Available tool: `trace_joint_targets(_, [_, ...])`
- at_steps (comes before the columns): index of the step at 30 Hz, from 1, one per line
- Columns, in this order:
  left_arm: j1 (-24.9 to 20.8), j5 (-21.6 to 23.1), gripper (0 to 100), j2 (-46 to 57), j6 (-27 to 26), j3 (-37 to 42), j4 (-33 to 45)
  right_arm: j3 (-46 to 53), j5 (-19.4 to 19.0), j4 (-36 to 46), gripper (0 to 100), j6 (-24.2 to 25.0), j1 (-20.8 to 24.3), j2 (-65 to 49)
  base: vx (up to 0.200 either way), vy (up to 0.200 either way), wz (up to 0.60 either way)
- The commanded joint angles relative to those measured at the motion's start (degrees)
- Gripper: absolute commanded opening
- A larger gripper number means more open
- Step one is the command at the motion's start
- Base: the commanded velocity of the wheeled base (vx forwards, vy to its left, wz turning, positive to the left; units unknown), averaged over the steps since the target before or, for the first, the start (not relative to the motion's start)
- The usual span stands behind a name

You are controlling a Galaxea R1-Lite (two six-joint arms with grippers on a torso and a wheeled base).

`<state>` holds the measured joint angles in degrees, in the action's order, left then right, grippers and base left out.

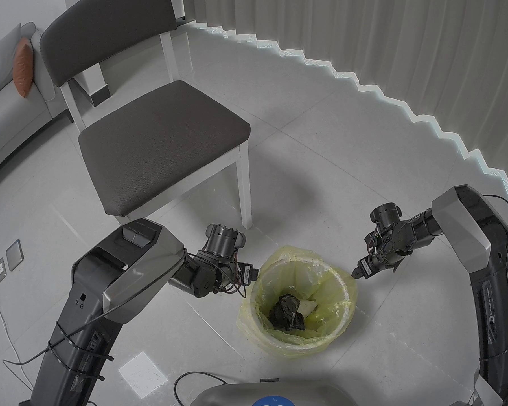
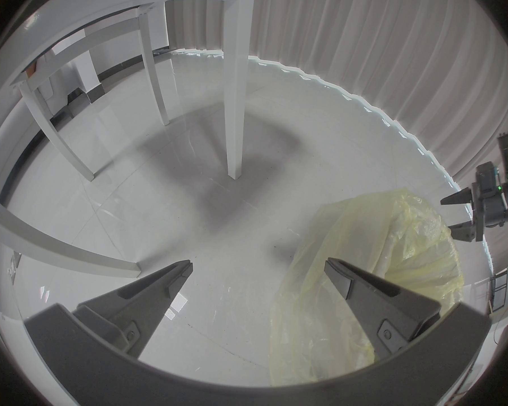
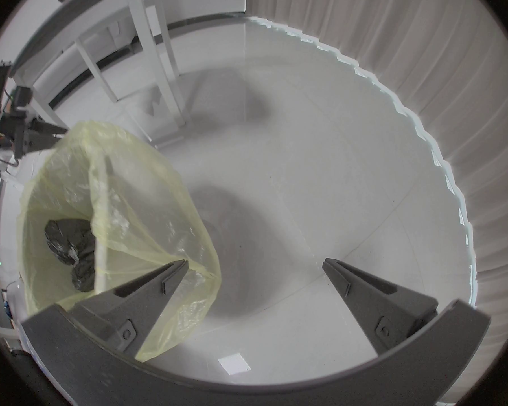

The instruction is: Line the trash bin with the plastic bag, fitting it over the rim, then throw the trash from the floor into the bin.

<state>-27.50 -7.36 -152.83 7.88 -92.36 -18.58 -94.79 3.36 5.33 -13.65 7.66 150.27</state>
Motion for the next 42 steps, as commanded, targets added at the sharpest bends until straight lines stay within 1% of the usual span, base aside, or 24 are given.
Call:
trace_joint_targets(1, [0.26, -0.02, 100, 0.69, 0.21, 1.65, -0.41, 2.42, -0.38, -1.99, 100, 0.47, 0.25, -0.33, 0.0, 0.0, 0.0])
trace_joint_targets(4, [0.61, -0.02, 100, 2.28, 0.39, 3.32, -0.58, 3.56, -0.38, -5.59, 100, 0.47, 0.87, 0.28, 0.0, 0.0, 0.0])
trace_joint_targets(6, [0.87, -0.02, 100, 3.68, 0.3, 4.82, -0.67, 3.48, -0.29, -6.56, 100, 0.47, 1.75, 0.81, 0.0, 0.0, 0.0])
trace_joint_targets(7, [0.96, 0.07, 100, 3.86, 0.39, 4.9, -0.67, 3.48, -0.38, -6.56, 100, 0.47, 1.75, 0.81, 0.0, 0.0, 0.0])
trace_joint_targets(11, [1.31, 0.07, 100, 5.88, 0.39, 7.45, -1.64, 1.89, -0.46, -6.21, 100, 0.82, 4.12, 1.34, 0.0, 0.0, 0.0])
trace_joint_targets(15, [1.22, 0.07, 100, 5.88, 0.39, 7.81, -2.43, -0.13, -0.46, -4.98, 100, 0.82, 4.74, 2.04, 0.0, 0.0, 0.0])
trace_joint_targets(24, [1.22, 0.07, 100, 7.99, 0.56, 9.04, -2.78, 0.58, -0.29, -4.62, 100, 0.82, 3.42, 1.16, 0.0, 0.0, 0.0])
trace_joint_targets(29, [1.84, 0.24, 100, 10.8, 0.39, 10.44, -2.87, 2.6, -0.46, -4.54, 100, 0.82, 1.84, -3.14, 0.0, 0.0, 0.0])
trace_joint_targets(36, [1.84, 0.77, 100, 15.37, 0.47, 15.63, -4.54, 4.09, -0.55, -4.71, 100, 1.26, 1.4, -7.45, 0.0, 0.0, 0.0])
trace_joint_targets(39, [1.93, 0.77, 100, 18.45, 0.39, 19.67, -7.35, 4.53, -0.64, -4.54, 100, 4.07, 1.31, -9.21, 0.0, 0.0, 0.0])
trace_joint_targets(42, [1.93, 0.86, 100, 22.23, 0.39, 23.01, -8.67, 6.29, -1.43, -3.57, 100, 4.86, 0.69, -12.02, 0.0, 0.0, 0.0])
